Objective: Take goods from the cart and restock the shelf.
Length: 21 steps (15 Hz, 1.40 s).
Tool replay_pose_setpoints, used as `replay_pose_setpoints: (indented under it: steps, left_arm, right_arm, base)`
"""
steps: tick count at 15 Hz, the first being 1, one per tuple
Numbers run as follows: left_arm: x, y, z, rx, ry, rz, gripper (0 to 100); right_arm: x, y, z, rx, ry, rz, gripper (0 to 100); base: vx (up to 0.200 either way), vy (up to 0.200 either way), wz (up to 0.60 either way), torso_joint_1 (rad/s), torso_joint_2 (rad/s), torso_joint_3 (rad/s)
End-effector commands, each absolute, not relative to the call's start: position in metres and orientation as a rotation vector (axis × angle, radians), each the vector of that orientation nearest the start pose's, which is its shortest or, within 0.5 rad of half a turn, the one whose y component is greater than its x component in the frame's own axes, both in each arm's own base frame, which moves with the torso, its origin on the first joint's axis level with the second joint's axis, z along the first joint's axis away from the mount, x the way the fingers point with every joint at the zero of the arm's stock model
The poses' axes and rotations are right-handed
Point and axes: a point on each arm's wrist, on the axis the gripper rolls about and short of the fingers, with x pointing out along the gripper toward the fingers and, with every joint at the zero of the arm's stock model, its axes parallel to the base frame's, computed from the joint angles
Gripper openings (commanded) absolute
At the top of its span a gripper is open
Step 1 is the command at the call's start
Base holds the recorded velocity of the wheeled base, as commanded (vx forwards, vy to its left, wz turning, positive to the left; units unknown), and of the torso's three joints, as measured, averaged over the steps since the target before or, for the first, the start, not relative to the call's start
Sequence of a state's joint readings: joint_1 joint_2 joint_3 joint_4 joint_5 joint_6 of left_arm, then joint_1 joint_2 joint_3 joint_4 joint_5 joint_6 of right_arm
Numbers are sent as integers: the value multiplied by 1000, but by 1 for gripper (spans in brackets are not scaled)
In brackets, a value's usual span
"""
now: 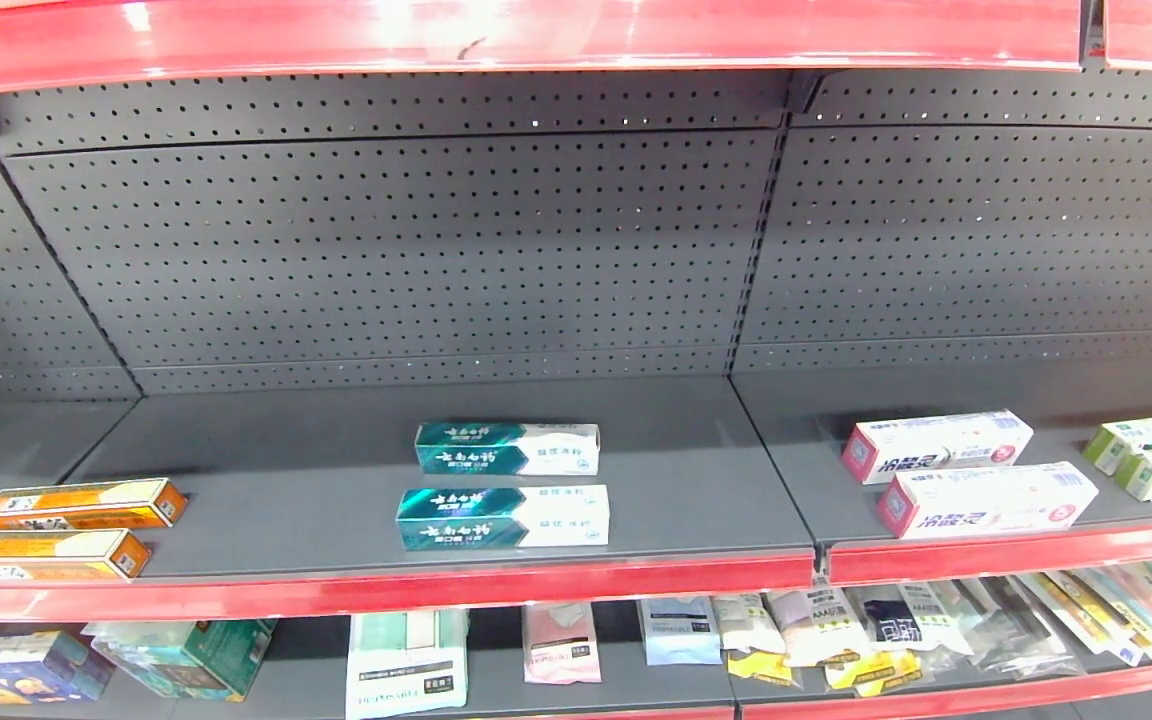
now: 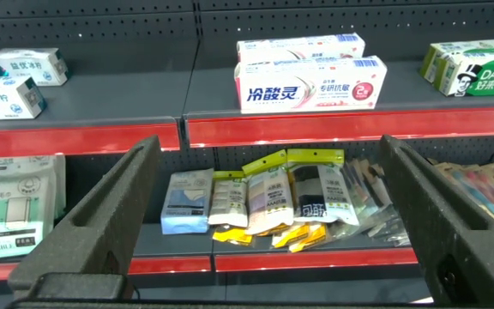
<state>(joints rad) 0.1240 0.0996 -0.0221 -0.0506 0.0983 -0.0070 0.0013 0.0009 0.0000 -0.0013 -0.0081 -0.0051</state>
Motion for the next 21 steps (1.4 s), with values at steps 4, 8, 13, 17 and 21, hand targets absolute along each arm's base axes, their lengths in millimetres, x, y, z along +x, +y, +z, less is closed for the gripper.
replay_pose_setpoints:
  steps: [4,8,13,17,21]
  left_arm:
    - [-15,-3,83,-4,37,57,100]
    - [-15,-1,82,-11,51,169,100]
    - [-16,0,77,-9,92,195,100]
    - [-16,0,77,-10,91,193,100]
    - [-16,0,77,-9,92,192,100]
  right_arm:
    - [-23,0,76,-2,0,-2,100]
    - [-23,0,76,-6,0,-3,100]
    - [-23,0,76,-6,0,-3,100]
    - [-23,0,76,-8,0,-3,100]
    - [-23,0,76,-8,0,-3,100]
  base:
    - [0,0,0,0,0,0]
    - [0,0,0,0,0,0]
    - [0,0,0,0,0,0]
    - [0,0,450,4,1,1]
    - [0,0,450,5,3,2]
